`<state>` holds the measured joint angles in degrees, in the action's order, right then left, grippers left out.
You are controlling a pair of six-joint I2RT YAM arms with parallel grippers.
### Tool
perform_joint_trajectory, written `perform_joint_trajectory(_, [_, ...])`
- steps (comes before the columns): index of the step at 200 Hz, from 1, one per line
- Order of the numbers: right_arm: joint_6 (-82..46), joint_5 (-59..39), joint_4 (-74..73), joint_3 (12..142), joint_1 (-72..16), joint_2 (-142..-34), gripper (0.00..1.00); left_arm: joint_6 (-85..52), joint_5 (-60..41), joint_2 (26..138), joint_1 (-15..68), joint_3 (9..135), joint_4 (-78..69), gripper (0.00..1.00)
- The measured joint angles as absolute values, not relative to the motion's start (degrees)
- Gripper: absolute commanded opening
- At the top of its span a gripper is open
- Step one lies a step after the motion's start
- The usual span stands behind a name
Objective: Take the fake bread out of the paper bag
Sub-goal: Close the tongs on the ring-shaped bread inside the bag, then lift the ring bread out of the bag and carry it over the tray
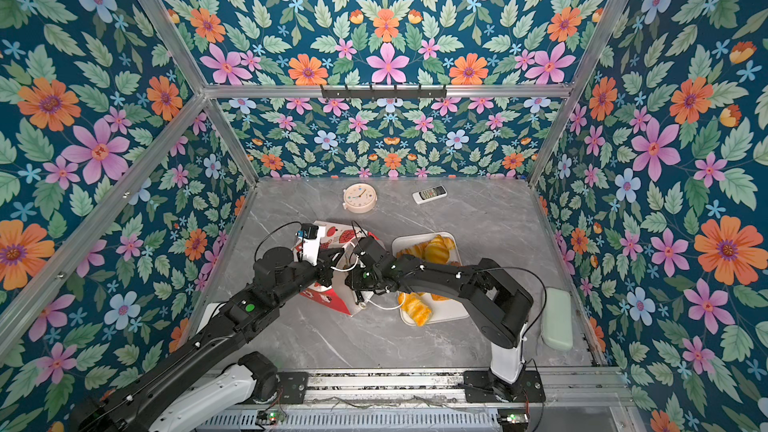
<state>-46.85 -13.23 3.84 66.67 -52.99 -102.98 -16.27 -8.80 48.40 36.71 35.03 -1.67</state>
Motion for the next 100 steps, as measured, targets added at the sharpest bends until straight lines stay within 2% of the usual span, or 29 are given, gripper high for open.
perform_joint_trajectory(100, [-43.27,-14.79,11.70,60.45,-50.61,-88.36,0.08,-14.74,-5.98,48.73,36.75,35.77,1.04,0.00])
